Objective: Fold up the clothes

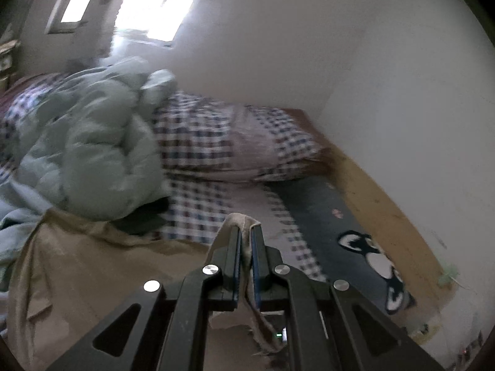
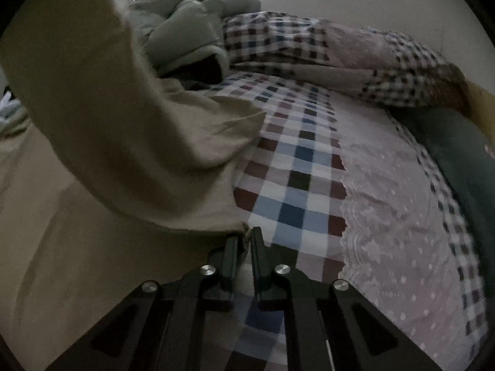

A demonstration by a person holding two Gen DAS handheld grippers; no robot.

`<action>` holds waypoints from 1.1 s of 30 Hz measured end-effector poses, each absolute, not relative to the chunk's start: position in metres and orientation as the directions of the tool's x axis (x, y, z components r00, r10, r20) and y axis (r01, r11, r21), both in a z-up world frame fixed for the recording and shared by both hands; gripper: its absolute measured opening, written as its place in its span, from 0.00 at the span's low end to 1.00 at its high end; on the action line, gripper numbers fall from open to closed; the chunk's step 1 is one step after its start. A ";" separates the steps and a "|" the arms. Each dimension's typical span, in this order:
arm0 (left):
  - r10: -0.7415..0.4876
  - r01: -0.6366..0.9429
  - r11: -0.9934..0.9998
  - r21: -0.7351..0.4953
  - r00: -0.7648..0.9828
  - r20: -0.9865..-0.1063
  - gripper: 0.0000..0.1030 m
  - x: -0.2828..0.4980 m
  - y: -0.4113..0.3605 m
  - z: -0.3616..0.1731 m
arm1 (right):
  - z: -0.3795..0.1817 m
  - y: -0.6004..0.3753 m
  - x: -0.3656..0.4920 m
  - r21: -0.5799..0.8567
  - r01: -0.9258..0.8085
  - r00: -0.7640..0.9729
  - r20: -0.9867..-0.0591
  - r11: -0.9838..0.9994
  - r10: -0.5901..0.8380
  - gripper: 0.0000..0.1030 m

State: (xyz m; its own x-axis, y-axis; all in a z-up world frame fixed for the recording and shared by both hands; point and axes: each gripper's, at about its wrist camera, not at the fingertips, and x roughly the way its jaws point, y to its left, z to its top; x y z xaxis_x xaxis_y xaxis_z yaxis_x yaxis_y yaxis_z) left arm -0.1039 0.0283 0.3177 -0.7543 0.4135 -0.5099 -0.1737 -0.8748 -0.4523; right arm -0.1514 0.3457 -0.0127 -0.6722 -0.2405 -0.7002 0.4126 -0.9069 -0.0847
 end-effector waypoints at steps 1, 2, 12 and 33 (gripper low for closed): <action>0.397 -0.151 -0.879 -0.452 -0.755 -0.521 0.05 -0.102 0.018 0.309 | -0.013 0.345 -0.152 -0.086 0.413 -0.670 -0.704 -0.907 -0.238 0.06; 0.381 -0.128 -0.884 -0.450 -0.756 -0.532 0.05 -0.101 0.009 0.300 | -0.014 0.345 -0.152 -0.087 0.413 -0.667 -0.707 -0.906 -0.236 0.06; 0.274 0.031 -0.902 -0.431 -0.730 -0.625 0.05 -0.078 -0.069 0.212 | -0.022 0.355 -0.152 -0.046 0.466 -0.547 -0.800 -0.884 -0.247 0.14; 0.356 -0.064 -0.881 -0.470 -0.742 -0.567 0.05 -0.067 -0.101 0.161 | 0.035 0.326 -0.319 0.182 0.304 -0.520 -0.790 -0.935 -0.324 0.51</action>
State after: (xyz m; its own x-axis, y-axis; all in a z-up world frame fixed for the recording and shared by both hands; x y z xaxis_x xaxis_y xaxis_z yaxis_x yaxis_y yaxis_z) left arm -0.0675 -0.1005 0.1610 -0.7423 0.3563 -0.5675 -0.0637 -0.8806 -0.4696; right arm -0.3187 0.3258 0.0346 -0.5200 -0.3236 -0.7905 0.3044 -0.9349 0.1825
